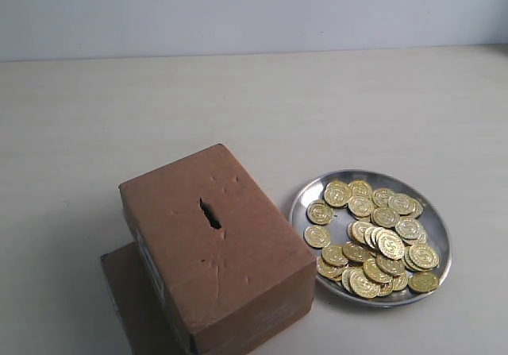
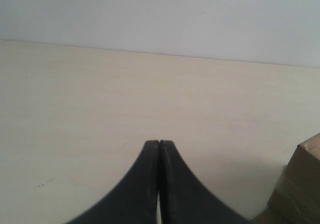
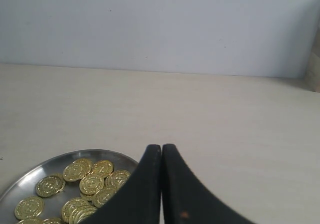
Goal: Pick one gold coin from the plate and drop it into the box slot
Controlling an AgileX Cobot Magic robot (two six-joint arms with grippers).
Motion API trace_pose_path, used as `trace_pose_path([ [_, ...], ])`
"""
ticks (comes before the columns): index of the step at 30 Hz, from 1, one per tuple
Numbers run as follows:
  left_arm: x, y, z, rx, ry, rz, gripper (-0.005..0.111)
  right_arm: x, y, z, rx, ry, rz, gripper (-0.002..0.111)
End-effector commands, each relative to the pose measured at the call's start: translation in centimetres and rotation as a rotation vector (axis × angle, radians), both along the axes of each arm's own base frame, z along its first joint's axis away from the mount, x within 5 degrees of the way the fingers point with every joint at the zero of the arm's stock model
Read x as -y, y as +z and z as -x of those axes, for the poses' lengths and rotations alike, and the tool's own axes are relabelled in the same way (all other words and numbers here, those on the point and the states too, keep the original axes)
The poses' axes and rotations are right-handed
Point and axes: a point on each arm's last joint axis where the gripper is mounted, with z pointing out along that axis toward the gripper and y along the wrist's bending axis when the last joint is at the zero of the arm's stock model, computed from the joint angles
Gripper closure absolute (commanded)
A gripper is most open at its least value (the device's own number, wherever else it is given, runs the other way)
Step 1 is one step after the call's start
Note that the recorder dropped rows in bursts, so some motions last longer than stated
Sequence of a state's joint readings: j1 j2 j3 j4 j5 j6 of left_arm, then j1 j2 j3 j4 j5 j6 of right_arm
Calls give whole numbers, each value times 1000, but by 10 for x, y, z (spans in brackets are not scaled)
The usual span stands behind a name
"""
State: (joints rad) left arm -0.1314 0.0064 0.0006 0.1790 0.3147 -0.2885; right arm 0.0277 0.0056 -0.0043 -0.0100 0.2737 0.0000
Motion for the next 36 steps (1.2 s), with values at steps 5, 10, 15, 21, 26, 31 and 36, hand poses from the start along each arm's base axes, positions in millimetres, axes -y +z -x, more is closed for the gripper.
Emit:
trace_pose_path([
  [5, 0, -2, 1, -17, -4, 12, 107, 0, -1, 0, 7, -4, -2, 108],
  [10, 0, -2, 1, -17, -14, -25, 107, 0, -1, 0, 7, -4, -2, 108],
  [15, 3, -2, 1, -10, -66, -130, 107, 0, -1, 0, 7, -4, -2, 108],
  [21, 6, -2, 2, -7, -110, -145, 107, 0, -1, 0, 7, -4, -2, 108],
  [26, 7, -2, 2, -9, -113, -110, 107, 0, -1, 0, 7, -4, -2, 108],
  [31, 8, -2, 2, -11, -115, -93, 107, 0, -1, 0, 7, -4, -2, 108],
  [36, 8, -2, 2, -13, -114, -69, 107, 0, -1, 0, 7, -4, -2, 108],
])
